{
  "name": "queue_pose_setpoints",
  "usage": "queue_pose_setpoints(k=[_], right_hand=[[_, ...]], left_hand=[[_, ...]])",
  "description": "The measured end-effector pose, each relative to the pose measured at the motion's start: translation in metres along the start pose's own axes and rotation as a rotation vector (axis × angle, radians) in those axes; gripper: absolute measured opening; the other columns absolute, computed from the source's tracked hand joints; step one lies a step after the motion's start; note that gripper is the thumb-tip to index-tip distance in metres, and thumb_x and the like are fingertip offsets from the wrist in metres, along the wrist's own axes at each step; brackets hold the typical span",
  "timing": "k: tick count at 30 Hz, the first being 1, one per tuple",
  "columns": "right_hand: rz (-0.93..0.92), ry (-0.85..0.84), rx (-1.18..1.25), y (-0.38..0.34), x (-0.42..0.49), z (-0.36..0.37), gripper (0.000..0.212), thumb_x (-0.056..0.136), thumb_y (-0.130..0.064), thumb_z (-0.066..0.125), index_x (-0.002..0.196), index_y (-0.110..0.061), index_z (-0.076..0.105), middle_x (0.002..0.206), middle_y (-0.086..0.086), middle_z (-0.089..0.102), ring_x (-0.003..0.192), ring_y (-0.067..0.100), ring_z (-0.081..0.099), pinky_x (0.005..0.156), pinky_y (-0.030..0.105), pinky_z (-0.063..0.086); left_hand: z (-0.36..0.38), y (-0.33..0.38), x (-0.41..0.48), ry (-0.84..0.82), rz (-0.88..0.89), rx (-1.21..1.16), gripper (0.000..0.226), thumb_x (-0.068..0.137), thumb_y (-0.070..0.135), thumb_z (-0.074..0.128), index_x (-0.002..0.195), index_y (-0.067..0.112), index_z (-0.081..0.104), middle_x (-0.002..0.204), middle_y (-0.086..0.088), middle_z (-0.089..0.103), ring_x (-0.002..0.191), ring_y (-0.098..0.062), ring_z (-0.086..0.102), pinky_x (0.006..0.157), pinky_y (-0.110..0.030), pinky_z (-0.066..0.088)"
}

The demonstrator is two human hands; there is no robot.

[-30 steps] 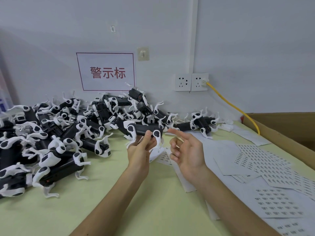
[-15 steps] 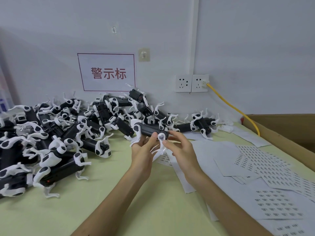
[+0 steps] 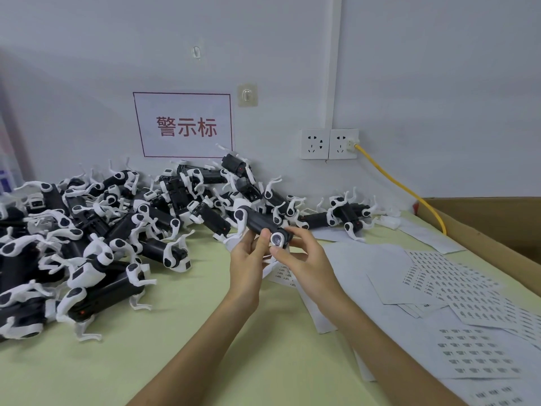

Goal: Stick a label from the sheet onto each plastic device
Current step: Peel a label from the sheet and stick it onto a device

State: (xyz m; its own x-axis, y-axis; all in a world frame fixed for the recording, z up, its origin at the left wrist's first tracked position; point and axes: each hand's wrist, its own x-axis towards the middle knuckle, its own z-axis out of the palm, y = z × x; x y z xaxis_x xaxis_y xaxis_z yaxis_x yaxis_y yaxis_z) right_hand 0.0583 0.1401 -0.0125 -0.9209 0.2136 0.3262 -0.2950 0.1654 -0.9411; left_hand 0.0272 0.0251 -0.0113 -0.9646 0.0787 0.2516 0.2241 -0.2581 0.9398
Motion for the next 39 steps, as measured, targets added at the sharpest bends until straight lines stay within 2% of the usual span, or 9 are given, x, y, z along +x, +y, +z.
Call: queue_pose_setpoints(k=[6,9,16,24,28,32,35,37,39], right_hand=[[0.011,-0.016,0.064,-0.002,-0.001,0.000,0.038,0.084,-0.027,0.079,0.115,-0.039,0.060,0.117,-0.008,0.068,0.095,0.008,0.071,0.092,0.036,0.056],[0.022,-0.026,0.074,-0.005,-0.001,0.000,0.034,0.085,-0.028,0.078,0.111,-0.041,0.060,0.116,-0.008,0.069,0.098,0.009,0.070,0.089,0.032,0.055],[0.052,-0.021,0.068,-0.007,-0.003,-0.002,0.036,0.084,-0.027,0.079,0.115,-0.036,0.061,0.115,-0.010,0.069,0.090,0.003,0.070,0.087,0.030,0.055],[0.097,-0.028,0.023,-0.011,0.000,-0.009,0.030,0.082,-0.027,0.081,0.109,-0.034,0.068,0.103,-0.001,0.074,0.092,0.012,0.070,0.084,0.034,0.058],[0.306,0.001,0.188,-0.016,0.004,-0.019,0.016,0.087,-0.029,0.074,0.096,-0.016,0.071,0.095,0.017,0.075,0.074,0.022,0.071,0.064,0.030,0.060],[0.543,0.164,0.607,-0.021,0.015,-0.048,0.027,0.089,-0.029,0.065,0.100,-0.004,0.065,0.080,0.016,0.065,0.067,0.025,0.063,0.058,0.030,0.060],[0.373,0.301,0.892,-0.025,0.024,-0.090,0.019,0.087,-0.022,0.062,0.095,-0.010,0.074,0.077,0.009,0.058,0.056,0.020,0.056,0.068,0.029,0.057],[0.184,0.467,0.991,-0.028,0.026,-0.122,0.026,0.092,-0.034,0.062,0.111,-0.017,0.068,0.098,0.002,0.061,0.074,0.021,0.070,0.079,0.029,0.052],[0.113,0.702,0.869,-0.028,0.022,-0.147,0.035,0.096,-0.046,0.056,0.124,-0.026,0.060,0.121,-0.005,0.063,0.101,0.019,0.072,0.086,0.028,0.051]], left_hand=[[0.002,-0.003,0.001,0.027,0.035,0.012,0.029,0.108,0.029,0.048,0.113,0.007,0.066,0.105,-0.012,0.077,0.104,-0.034,0.071,0.089,-0.037,0.059],[0.002,-0.003,0.003,0.048,0.042,-0.007,0.036,0.110,0.030,0.041,0.114,0.008,0.069,0.107,-0.012,0.077,0.103,-0.031,0.072,0.091,-0.040,0.058],[-0.002,-0.003,0.005,-0.007,0.028,-0.016,0.014,0.101,0.022,0.063,0.095,0.009,0.067,0.085,-0.001,0.077,0.079,-0.015,0.072,0.068,-0.020,0.054],[-0.004,-0.003,0.004,-0.034,-0.044,-0.002,0.024,0.102,0.031,0.060,0.112,0.014,0.074,0.109,-0.007,0.078,0.110,-0.030,0.070,0.102,-0.042,0.050],[-0.003,-0.006,0.005,-0.076,-0.155,0.089,0.025,0.106,0.035,0.052,0.107,0.022,0.073,0.100,0.007,0.079,0.098,-0.017,0.070,0.084,-0.029,0.053],[-0.004,-0.009,0.006,-0.114,-0.127,0.238,0.025,0.106,0.025,0.050,0.104,0.026,0.075,0.100,0.015,0.078,0.092,-0.010,0.065,0.077,-0.022,0.049],[-0.003,-0.012,0.007,-0.104,-0.069,0.311,0.026,0.101,0.013,0.055,0.097,0.024,0.078,0.094,0.019,0.077,0.086,0.004,0.065,0.073,-0.010,0.045],[-0.004,-0.016,0.006,-0.092,-0.031,0.371,0.029,0.099,0.008,0.054,0.093,0.026,0.077,0.092,0.024,0.074,0.085,0.016,0.062,0.069,-0.001,0.041],[-0.006,-0.019,0.008,-0.070,-0.012,0.419,0.029,0.099,0.007,0.054,0.095,0.028,0.074,0.099,0.025,0.071,0.088,0.018,0.061,0.069,0.001,0.041]])
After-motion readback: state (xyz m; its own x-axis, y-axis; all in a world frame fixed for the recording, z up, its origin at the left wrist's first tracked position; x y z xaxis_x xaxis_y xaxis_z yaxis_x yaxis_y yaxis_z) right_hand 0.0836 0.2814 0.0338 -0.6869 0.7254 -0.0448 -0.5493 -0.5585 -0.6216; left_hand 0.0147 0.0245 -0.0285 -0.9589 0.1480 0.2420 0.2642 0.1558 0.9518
